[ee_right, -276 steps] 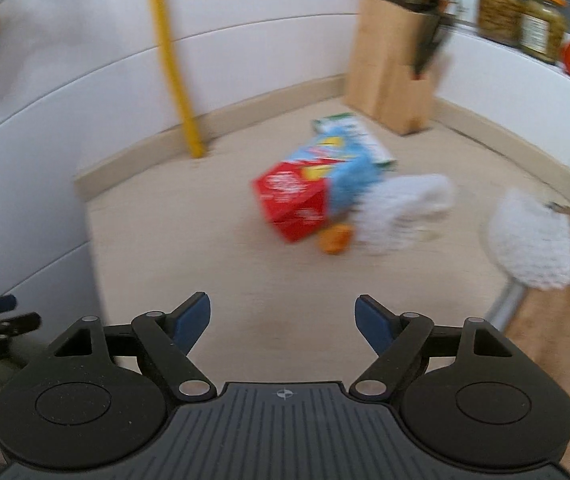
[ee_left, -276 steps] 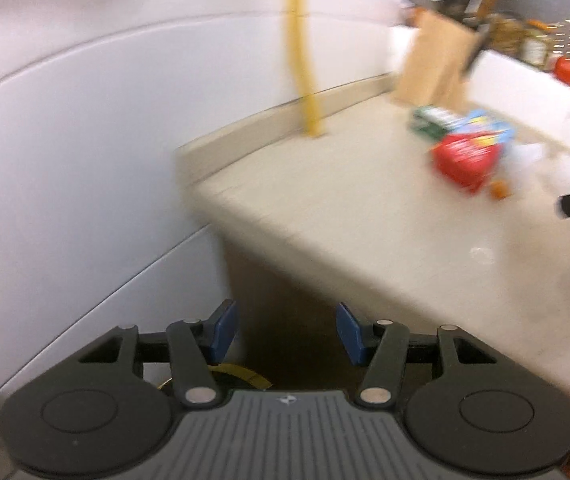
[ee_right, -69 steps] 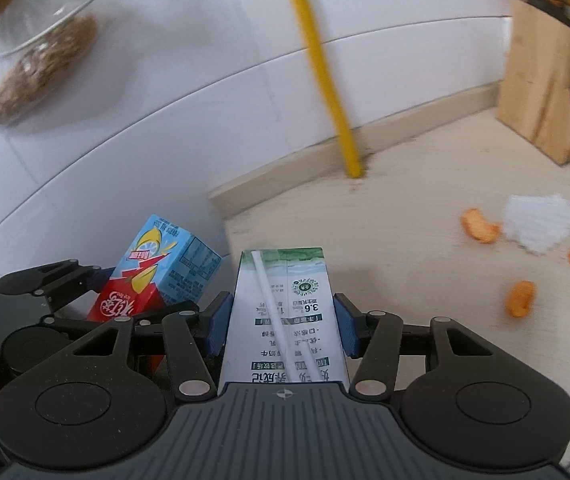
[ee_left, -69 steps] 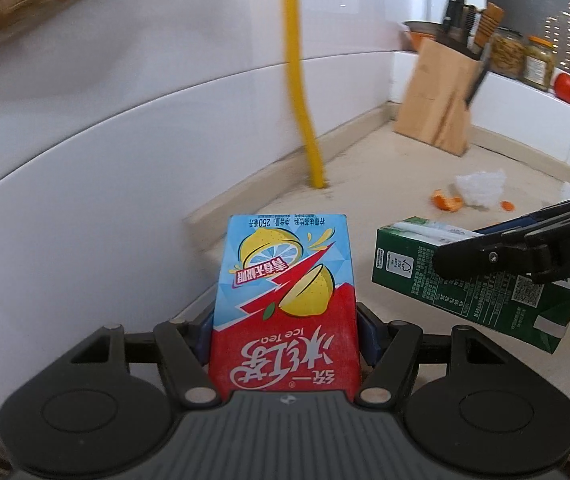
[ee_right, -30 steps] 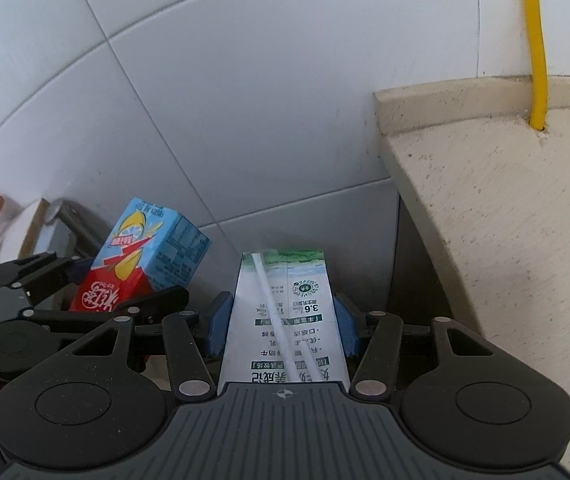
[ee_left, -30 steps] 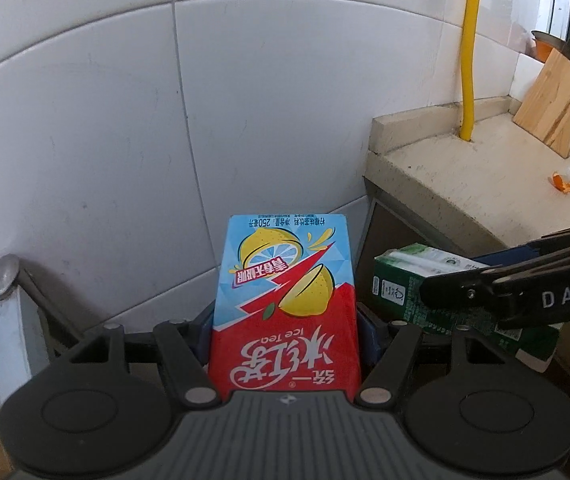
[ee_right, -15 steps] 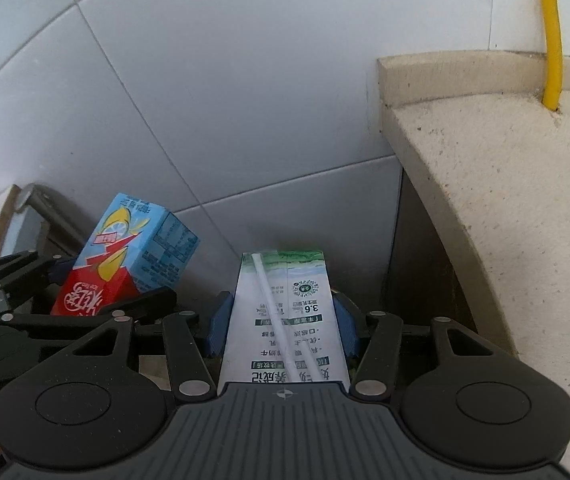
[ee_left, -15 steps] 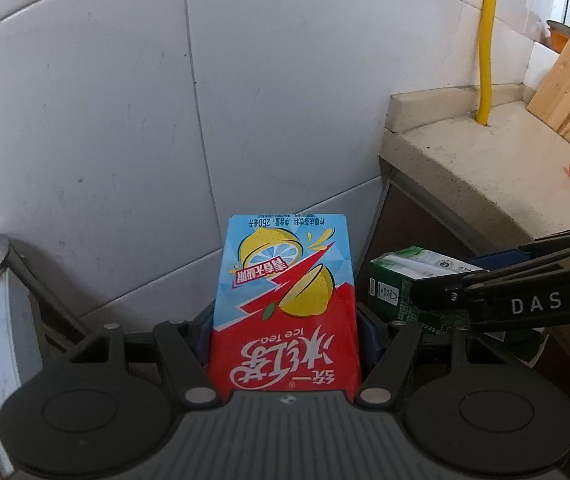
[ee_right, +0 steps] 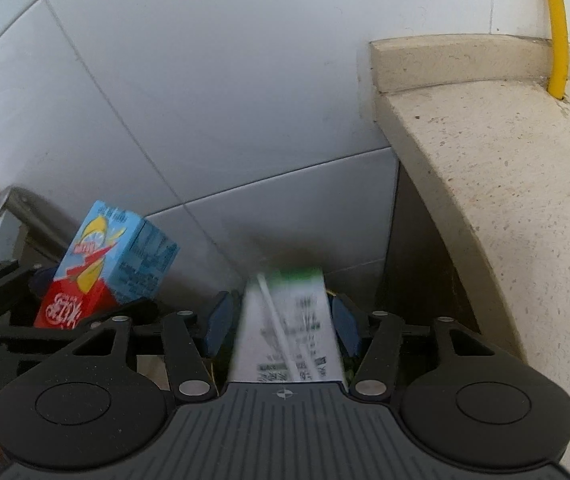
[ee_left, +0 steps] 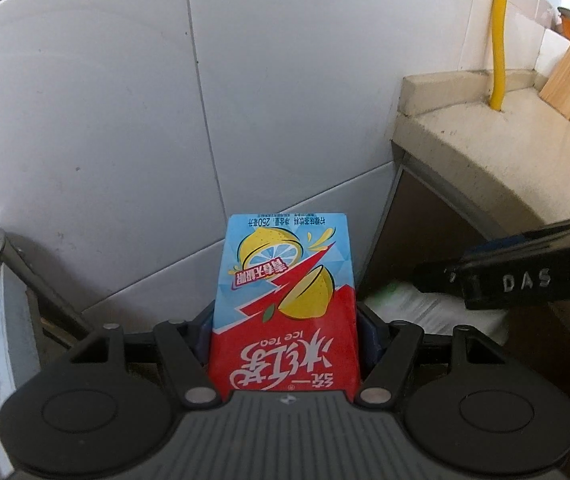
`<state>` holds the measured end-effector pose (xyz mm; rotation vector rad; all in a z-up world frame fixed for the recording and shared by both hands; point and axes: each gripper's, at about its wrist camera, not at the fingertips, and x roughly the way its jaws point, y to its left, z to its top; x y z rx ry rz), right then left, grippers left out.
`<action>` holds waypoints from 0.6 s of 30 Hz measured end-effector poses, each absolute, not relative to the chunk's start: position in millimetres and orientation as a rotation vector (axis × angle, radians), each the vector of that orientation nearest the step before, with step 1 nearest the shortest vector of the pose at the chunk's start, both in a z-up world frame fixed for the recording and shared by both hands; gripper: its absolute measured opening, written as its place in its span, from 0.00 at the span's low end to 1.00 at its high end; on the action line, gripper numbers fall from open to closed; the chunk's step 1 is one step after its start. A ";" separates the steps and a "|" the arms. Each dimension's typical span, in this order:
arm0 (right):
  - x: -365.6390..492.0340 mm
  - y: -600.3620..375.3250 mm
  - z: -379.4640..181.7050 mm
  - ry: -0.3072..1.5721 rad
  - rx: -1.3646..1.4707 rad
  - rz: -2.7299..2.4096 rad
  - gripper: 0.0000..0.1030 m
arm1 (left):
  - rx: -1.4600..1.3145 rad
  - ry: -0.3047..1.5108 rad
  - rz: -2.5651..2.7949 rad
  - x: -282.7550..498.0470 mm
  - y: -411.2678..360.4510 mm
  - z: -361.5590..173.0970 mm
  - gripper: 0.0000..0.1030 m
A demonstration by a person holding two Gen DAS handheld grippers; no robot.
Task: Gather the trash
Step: 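Open both grippers to drop the cartons into the bin, then raise both tools from the bin toward the foam nets on the counter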
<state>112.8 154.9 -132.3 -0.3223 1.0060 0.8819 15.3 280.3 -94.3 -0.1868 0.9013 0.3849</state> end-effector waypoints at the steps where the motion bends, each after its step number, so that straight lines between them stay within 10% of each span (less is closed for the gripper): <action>1: 113.8 155.0 -132.2 1.007 -0.320 0.882 0.62 | -0.187 0.906 0.388 16.3 281.0 -95.1 0.60; 18: 110.7 143.8 -123.5 0.994 -0.314 0.860 0.67 | -0.185 0.868 0.391 12.8 279.0 -93.3 0.61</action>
